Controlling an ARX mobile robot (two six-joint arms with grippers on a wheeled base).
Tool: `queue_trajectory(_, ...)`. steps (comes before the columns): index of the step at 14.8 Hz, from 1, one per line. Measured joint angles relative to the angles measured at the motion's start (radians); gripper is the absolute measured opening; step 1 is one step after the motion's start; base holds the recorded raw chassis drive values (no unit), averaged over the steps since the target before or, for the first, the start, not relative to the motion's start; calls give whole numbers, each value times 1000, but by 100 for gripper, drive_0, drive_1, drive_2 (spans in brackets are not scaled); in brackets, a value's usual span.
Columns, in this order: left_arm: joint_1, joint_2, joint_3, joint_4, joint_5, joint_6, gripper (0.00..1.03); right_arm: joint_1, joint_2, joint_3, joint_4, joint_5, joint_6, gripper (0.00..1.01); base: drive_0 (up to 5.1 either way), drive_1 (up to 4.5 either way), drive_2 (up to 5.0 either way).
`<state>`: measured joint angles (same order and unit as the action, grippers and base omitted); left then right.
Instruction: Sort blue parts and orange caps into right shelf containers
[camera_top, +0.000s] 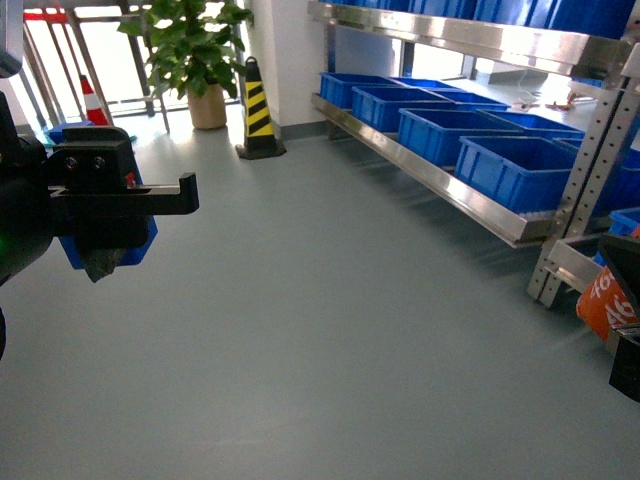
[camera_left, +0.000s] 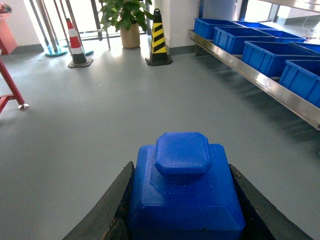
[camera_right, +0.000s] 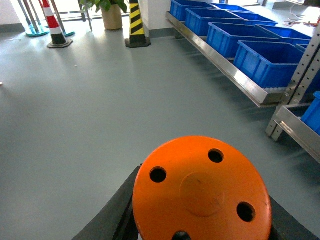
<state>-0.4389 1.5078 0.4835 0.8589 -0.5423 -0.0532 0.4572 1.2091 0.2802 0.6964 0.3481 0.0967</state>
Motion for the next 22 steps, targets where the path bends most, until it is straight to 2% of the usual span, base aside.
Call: queue_trajectory(22, -3, 0, 0, 0, 0, 0, 40, 0, 0, 0, 0, 0, 0, 44, -153, -153, -153)
